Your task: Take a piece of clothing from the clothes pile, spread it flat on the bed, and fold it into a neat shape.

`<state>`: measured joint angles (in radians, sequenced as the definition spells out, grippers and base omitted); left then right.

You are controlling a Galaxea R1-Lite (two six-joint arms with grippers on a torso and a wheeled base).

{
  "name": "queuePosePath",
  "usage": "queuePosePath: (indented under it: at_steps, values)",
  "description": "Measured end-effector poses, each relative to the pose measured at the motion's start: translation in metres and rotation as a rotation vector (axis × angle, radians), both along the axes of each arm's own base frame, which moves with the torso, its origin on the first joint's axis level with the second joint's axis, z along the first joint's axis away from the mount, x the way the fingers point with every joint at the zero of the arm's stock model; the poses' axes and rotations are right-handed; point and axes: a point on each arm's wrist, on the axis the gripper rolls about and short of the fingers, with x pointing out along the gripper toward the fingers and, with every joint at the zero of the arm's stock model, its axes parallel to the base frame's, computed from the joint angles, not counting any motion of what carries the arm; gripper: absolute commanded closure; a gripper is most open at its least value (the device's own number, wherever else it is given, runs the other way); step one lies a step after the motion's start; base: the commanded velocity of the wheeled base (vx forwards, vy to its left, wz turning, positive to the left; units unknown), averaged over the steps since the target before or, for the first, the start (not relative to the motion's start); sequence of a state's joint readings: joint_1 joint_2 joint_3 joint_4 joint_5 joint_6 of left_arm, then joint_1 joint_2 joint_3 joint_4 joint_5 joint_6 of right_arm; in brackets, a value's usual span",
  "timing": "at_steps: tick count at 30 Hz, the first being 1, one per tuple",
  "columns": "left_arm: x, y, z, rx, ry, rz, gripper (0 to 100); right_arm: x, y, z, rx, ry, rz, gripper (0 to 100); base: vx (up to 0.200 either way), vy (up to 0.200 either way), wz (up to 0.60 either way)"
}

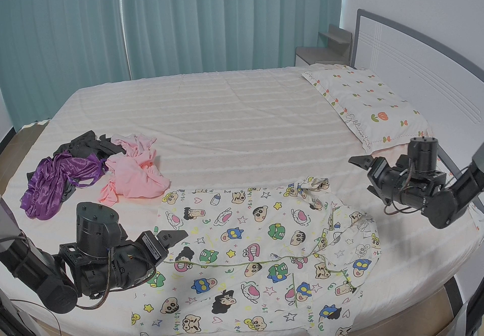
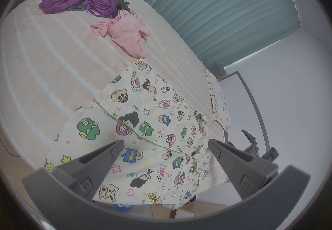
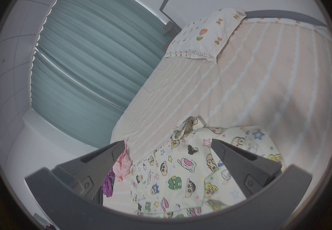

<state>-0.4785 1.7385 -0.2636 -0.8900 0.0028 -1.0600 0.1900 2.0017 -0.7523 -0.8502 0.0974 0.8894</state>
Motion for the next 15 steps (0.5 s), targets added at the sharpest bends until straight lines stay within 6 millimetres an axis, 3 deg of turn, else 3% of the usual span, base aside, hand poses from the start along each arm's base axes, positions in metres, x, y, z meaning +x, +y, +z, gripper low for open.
queuePosePath:
  at_steps: [7,15]
  values:
    - [0.002,0.006,0.000,-0.025,0.014,0.035,0,0.046,0.025,-0.030,-0.001,0.031,0.011,0,0.000,0.000,0.00]
    - [0.003,0.008,-0.001,-0.035,0.022,0.049,0,0.084,0.043,-0.051,-0.011,0.069,0.027,0,0.000,0.000,0.00]
